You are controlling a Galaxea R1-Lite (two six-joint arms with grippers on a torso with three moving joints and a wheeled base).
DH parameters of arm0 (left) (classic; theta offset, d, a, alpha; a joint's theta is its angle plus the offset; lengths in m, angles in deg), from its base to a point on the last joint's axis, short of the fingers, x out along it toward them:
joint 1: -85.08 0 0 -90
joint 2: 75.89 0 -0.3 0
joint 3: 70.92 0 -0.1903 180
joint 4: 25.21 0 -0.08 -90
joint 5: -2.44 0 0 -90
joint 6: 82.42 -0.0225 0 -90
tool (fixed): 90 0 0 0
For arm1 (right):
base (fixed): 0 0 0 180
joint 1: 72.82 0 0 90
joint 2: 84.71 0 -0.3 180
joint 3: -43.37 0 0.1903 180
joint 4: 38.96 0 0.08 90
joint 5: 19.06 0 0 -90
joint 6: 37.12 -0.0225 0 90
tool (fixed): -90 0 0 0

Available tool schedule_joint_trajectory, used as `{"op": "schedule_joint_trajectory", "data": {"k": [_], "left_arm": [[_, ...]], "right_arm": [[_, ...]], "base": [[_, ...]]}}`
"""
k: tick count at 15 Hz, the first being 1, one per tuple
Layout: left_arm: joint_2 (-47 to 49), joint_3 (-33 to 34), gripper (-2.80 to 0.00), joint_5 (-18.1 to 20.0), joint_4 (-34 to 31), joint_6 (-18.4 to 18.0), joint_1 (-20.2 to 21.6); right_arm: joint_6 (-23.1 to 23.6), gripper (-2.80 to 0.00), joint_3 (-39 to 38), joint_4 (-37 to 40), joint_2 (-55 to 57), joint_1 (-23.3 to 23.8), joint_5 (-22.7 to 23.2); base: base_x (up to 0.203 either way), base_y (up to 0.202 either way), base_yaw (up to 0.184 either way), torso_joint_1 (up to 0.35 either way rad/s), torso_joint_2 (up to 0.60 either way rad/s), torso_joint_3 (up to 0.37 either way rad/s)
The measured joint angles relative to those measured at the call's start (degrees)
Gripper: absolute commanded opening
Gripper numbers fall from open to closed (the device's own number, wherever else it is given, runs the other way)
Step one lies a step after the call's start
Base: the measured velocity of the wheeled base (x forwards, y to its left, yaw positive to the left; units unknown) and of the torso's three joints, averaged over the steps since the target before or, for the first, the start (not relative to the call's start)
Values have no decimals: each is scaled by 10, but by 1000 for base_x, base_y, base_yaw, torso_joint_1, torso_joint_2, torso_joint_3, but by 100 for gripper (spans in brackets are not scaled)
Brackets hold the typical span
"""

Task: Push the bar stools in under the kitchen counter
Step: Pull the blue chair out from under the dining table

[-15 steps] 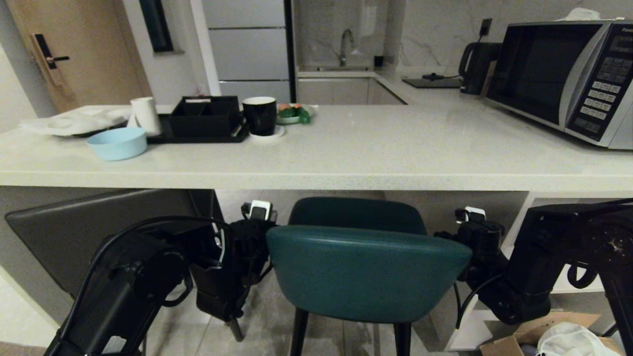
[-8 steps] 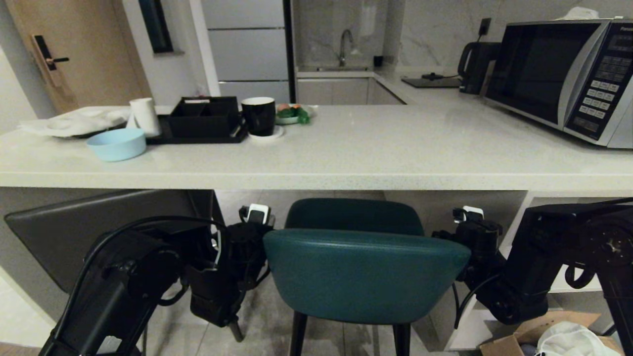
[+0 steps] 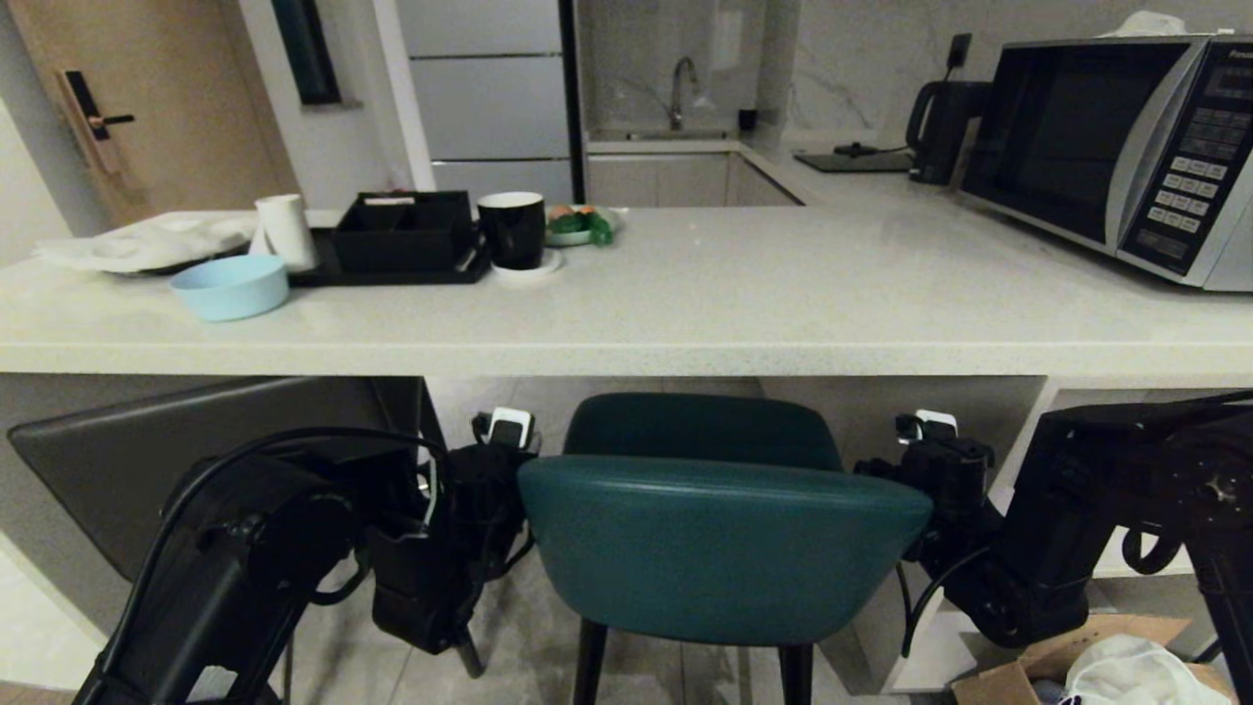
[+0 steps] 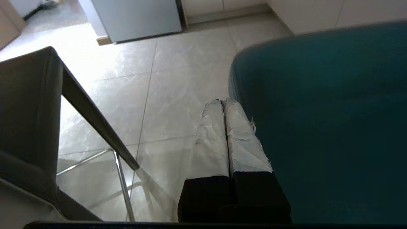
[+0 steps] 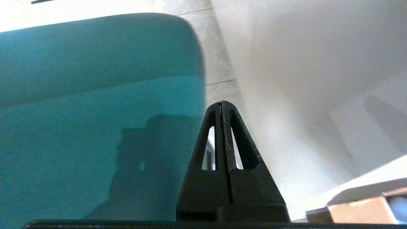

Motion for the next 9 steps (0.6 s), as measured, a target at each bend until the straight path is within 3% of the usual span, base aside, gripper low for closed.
{"op": "schedule_joint_trajectory", "data": {"k": [6,9], "left_arm": [[-12,13,-280,-19,0,1,-5],[-13,21,-280,-21,3,2,-5]], "right_arm": [[0,-280,1,1,-2,-2,0],[-2,-280,-6,-3,-2,-6,-4]], "base": [[0,179,-2,2,3,1],[0,28,1,1,1,-1]]}}
